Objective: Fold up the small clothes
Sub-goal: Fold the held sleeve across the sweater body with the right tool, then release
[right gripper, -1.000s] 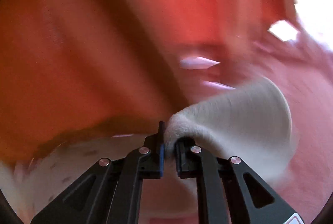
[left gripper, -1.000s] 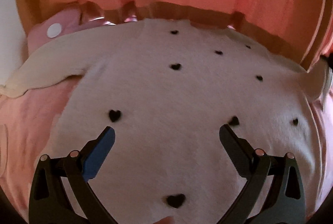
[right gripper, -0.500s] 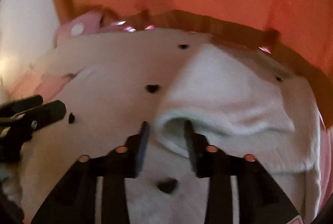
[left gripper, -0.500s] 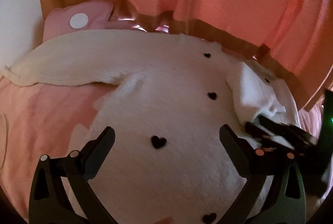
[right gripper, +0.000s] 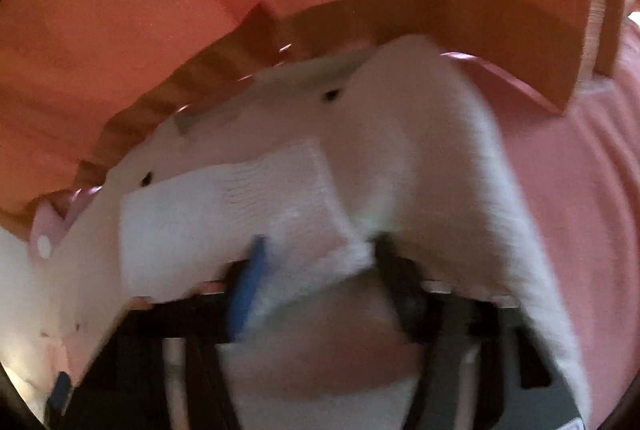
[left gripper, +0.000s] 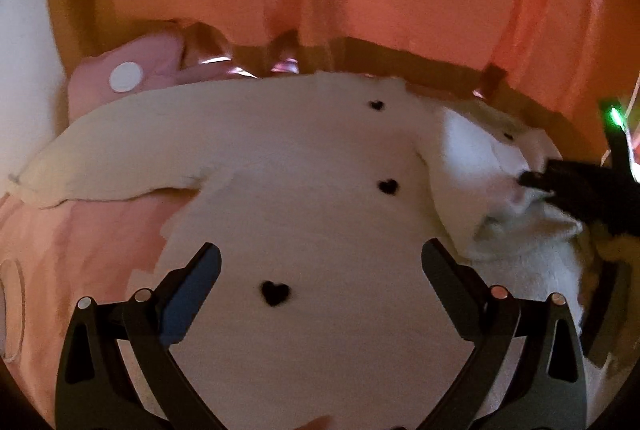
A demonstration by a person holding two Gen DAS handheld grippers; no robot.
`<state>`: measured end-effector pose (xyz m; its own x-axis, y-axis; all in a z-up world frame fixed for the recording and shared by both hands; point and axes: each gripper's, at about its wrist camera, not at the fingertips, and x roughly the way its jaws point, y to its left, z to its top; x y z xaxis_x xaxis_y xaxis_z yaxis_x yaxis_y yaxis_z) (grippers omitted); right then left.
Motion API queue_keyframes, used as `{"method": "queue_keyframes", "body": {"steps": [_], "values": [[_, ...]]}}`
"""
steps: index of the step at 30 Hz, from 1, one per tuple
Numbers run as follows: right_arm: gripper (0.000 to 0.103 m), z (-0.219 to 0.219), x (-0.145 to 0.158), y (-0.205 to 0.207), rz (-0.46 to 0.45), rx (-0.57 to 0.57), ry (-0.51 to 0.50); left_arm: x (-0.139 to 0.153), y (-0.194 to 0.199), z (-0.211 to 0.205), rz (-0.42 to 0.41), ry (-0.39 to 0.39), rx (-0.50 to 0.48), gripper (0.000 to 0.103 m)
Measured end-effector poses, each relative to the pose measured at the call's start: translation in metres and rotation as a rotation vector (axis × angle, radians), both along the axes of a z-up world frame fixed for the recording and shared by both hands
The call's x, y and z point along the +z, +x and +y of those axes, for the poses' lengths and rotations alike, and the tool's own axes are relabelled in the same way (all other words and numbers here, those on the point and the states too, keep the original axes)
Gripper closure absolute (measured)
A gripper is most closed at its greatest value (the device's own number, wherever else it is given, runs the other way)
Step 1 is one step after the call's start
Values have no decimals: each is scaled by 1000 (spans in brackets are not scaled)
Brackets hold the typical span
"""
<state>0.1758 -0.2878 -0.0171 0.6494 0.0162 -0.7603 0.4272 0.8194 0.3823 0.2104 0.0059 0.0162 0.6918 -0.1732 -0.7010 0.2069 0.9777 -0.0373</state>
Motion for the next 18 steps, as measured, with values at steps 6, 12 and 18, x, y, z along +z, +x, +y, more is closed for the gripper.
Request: {"method": "queue_keyframes", "body": {"steps": [6,12,18], "values": [[93,113,80,31,-199,422,-36,-9,5,-10,21,13,-30,5],[81,156,90,23,-204,575,-170,-12,8,-17,36,-5,-55,5],[45,36,59,-55,-73,77,-354,-17,40,-28,94,-52,-37,5]]}}
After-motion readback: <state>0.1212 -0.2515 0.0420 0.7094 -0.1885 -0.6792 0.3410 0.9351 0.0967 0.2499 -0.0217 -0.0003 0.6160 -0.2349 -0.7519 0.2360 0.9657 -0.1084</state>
